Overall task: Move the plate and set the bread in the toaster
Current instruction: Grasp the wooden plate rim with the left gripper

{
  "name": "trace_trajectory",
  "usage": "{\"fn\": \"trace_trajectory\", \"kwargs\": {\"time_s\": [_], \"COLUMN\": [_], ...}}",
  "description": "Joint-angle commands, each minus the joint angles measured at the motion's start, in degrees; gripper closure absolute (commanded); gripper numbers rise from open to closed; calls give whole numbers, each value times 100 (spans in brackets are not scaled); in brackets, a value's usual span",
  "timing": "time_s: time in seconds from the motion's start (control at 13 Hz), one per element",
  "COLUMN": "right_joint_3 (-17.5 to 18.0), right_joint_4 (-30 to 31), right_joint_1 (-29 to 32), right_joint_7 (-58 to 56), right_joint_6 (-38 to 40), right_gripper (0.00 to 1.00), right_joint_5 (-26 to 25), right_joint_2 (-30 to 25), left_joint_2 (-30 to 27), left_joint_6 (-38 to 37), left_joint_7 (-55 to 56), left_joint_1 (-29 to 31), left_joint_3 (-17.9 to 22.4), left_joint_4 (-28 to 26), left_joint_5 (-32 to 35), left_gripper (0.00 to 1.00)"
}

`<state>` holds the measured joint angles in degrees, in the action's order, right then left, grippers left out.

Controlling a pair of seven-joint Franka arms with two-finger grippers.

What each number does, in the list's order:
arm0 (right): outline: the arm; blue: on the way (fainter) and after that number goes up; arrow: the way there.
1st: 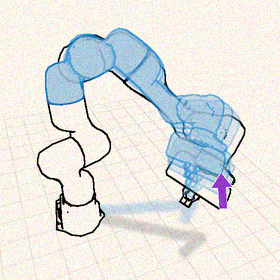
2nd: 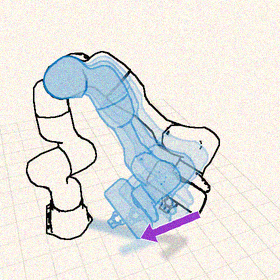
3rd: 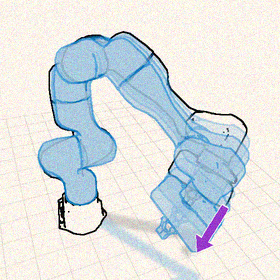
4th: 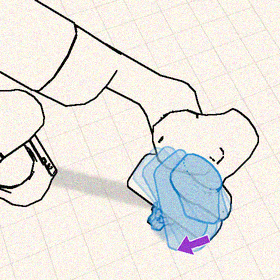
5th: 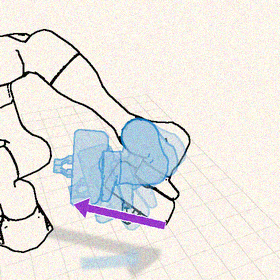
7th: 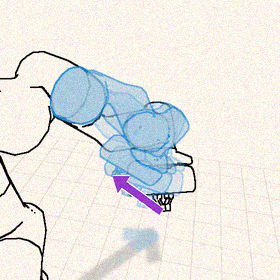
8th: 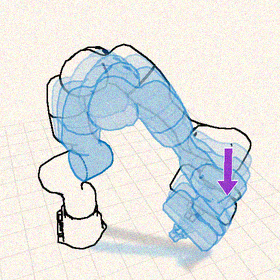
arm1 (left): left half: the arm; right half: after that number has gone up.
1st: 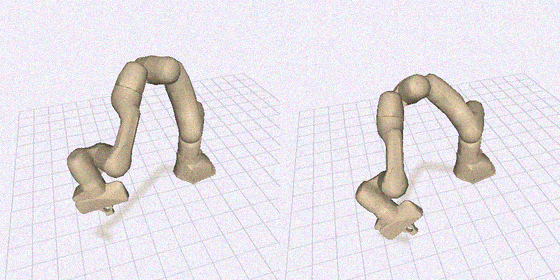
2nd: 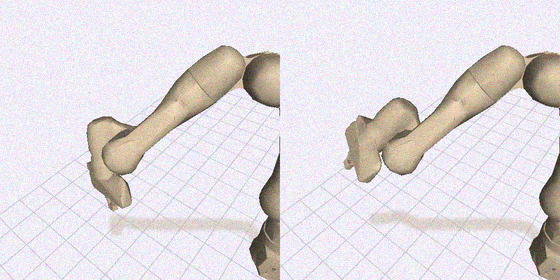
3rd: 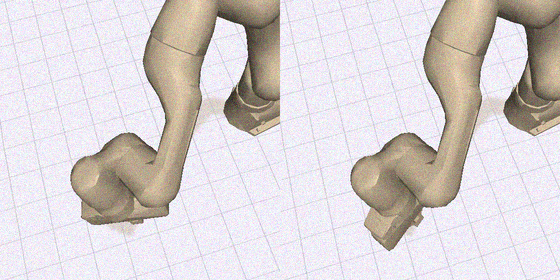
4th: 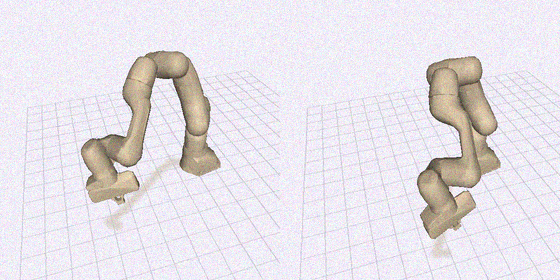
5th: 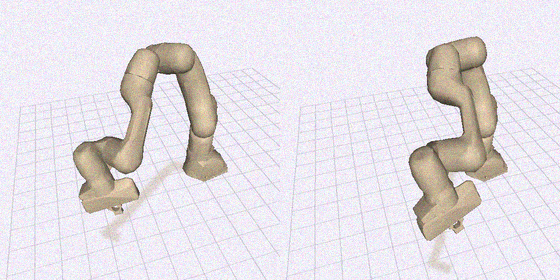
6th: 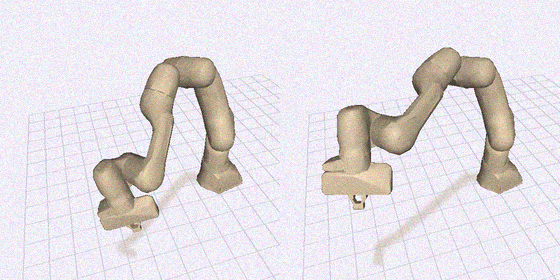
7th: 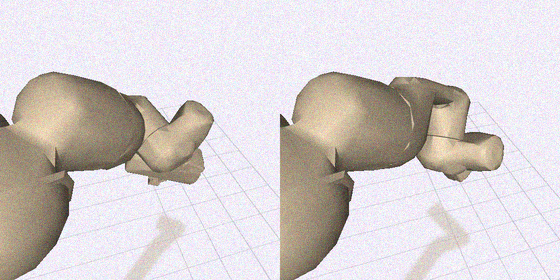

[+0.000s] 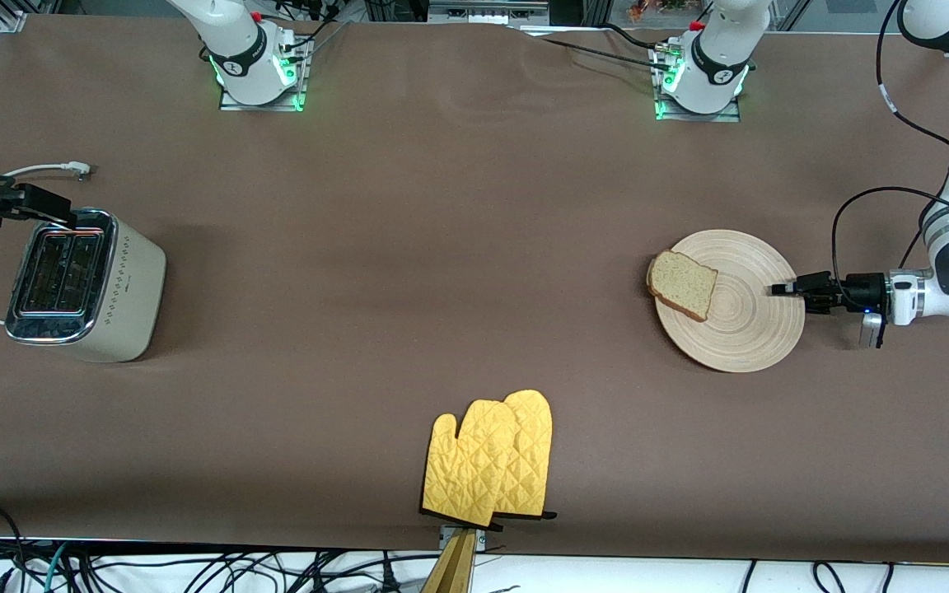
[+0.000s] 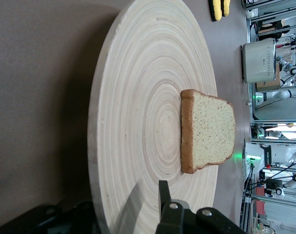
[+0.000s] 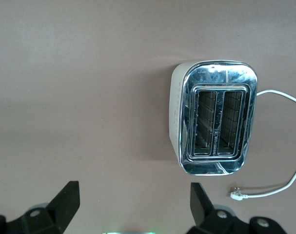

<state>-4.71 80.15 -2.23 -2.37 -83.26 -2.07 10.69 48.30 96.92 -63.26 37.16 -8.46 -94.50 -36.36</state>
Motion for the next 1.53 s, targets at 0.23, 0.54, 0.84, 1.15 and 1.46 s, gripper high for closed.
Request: {"fn": "trace_trajectory", "kwargs": {"time_s": [0.23,0.54,0.84,1.15,1.46], "right_joint_3": [14,6,6,6,-3], "right_joint_4": [9,9,9,9,9], "right_joint_1": [47,47,47,47,56], "right_joint_7": [-44,-44,-44,-44,-44], "right_joint_6": [-32,-41,-41,-41,-41], "right_gripper": [0,0,0,0,0], "right_joint_5": [92,92,92,92,92], "right_joint_2": [-41,-41,-32,-32,-32], "left_joint_2": [92,109,171,171,145], "left_joint_6": [170,178,389,390,284], "left_joint_7": [-186,-125,-90,489,860], "left_joint_1": [28,19,-25,-34,-34], "left_joint_3": [-33,-24,-24,-24,-50], "left_joint_4": [-33,-33,-42,-103,-86], "left_joint_5": [-187,-187,-178,-143,-143], "left_gripper": [88,100,100,100,100]}}
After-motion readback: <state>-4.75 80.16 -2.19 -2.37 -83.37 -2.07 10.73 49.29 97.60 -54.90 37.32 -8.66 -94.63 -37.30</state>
